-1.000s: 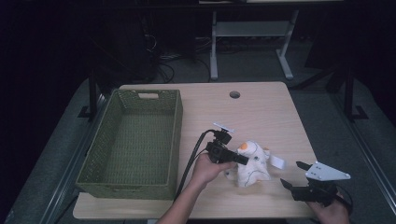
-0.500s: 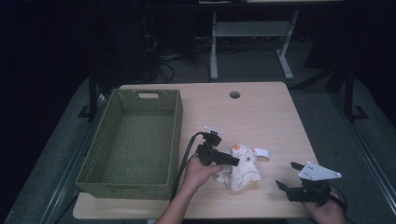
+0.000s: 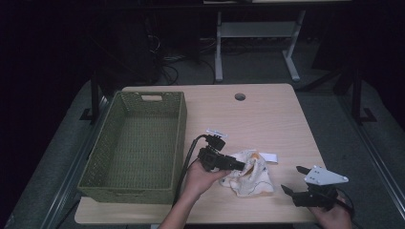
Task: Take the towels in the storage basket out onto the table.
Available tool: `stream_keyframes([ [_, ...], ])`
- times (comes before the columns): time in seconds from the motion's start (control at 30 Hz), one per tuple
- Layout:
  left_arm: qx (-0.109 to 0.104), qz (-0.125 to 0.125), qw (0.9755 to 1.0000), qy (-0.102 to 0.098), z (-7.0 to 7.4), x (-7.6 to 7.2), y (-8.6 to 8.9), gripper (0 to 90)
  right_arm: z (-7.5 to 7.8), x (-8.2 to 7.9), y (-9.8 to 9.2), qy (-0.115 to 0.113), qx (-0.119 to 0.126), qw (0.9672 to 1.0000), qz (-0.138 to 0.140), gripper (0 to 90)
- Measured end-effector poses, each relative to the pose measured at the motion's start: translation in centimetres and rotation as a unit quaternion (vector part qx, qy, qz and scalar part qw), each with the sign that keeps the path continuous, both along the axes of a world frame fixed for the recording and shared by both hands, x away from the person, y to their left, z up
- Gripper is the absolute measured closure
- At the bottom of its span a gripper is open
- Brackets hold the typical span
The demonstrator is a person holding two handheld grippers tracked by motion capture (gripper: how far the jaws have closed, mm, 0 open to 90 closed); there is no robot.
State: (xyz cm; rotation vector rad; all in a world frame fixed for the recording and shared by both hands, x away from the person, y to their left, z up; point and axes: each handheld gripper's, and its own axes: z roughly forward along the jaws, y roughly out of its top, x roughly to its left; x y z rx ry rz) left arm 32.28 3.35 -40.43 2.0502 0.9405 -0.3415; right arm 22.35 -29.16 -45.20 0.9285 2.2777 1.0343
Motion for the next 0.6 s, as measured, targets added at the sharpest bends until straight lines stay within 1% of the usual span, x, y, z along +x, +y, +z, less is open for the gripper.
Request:
stream_keyframes([
  [0.1,0.004,0.002,1.0000,0.006,-0.6,0.0,0.1,50.1,0.0,-0.1,0.2,0.002,0.003,1.0000,0.007,16.5],
  [0.13,0.001,0.006,0.9999,0.009,-1.0,0.1,0.3,50.1,0.1,-0.2,0.4,0.004,0.010,0.9998,0.015,20.0],
  [0.17,0.001,0.006,0.9999,0.009,-1.0,0.1,0.3,50.1,0.1,-0.2,0.4,0.004,0.010,0.9998,0.015,20.0],
  [0.2,0.003,0.006,0.9999,0.010,-1.1,0.1,0.4,50.1,0.1,-0.2,0.5,0.000,0.003,0.9997,0.026,21.0],
  [0.23,0.006,0.006,0.9999,0.010,-1.4,0.1,0.6,50.0,0.2,-0.3,0.9,0.001,0.005,0.9992,0.039,23.8],
  [0.27,0.006,0.006,0.9999,0.010,-1.4,0.1,0.6,50.1,0.2,-0.3,0.9,0.001,0.005,0.9992,0.039,23.8],
  [0.3,0.005,0.008,0.9999,0.011,-1.6,0.1,0.5,50.0,0.2,-0.4,1.3,0.004,0.011,0.9984,0.056,29.5],
  [0.33,0.006,0.004,0.9999,0.008,-1.7,0.1,0.6,50.1,0.3,-0.5,1.5,0.007,0.014,0.9980,0.062,32.3],
  [0.37,0.006,0.004,0.9999,0.008,-1.7,0.1,0.6,50.0,0.3,-0.5,1.5,0.007,0.014,0.9980,0.062,32.3],
  [0.43,0.006,0.007,0.9999,0.011,-1.8,0.1,0.6,50.1,0.3,-0.5,2.1,0.011,0.017,0.9968,0.078,37.1],
  [0.47,0.007,0.007,0.9999,0.010,-1.9,0.1,0.6,50.2,0.4,-0.5,2.5,0.017,0.023,0.9957,0.088,40.5],
  [0.5,0.008,0.005,0.9999,0.008,-2.1,0.1,0.6,50.3,0.3,-0.4,3.2,0.031,0.035,0.9926,0.112,45.5],
  [0.53,0.008,0.005,0.9999,0.008,-2.1,0.1,0.6,50.2,0.3,-0.4,3.2,0.031,0.035,0.9926,0.112,45.5],
  [0.57,0.006,0.009,0.9999,0.013,-2.3,0.1,0.6,50.2,0.2,-0.3,4.0,0.047,0.033,0.9904,0.126,49.8],
  [0.6,0.006,0.009,0.9999,0.013,-2.3,0.1,0.6,50.3,0.1,-0.1,4.4,0.051,0.030,0.9897,0.130,51.1],
])
